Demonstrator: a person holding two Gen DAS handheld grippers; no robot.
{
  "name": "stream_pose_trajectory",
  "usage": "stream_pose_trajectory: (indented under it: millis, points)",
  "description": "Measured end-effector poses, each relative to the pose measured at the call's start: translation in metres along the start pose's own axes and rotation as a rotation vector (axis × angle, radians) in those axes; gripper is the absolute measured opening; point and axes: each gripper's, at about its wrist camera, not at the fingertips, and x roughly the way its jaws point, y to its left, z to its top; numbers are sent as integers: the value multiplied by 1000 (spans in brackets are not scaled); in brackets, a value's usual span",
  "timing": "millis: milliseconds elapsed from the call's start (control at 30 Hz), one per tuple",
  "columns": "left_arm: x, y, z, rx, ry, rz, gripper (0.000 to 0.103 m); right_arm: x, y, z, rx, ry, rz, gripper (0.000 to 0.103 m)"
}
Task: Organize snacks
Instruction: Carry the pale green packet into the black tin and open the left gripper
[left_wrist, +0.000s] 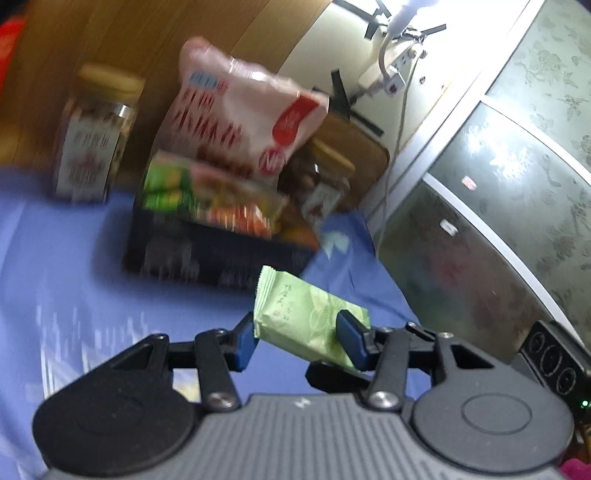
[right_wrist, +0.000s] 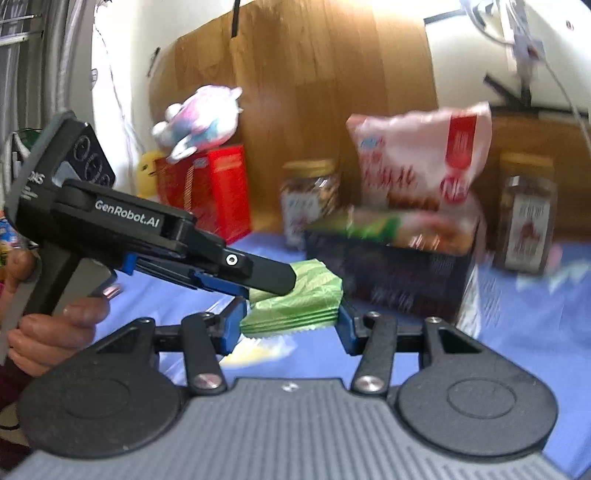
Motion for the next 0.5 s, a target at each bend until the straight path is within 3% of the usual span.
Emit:
stream_pose_trajectory:
  millis: [133,233,300,400,500]
  points:
    - [29,0,40,52,-47,64,47,35,-27,27,-34,-7,-56,54]
    - [54,7,60,66,-80,173,50,69,-49,40,-25,11,-94,56]
    - [69,14,66,61,-75,239,50,88,-60,43,-23,25,-169,60]
    - [73,25,64,10,-65,239,50,89,-70,35,-11,36,-201,61]
    - [64,25,54,26,-84,235,50,69,-74,25,47,16,-192,61]
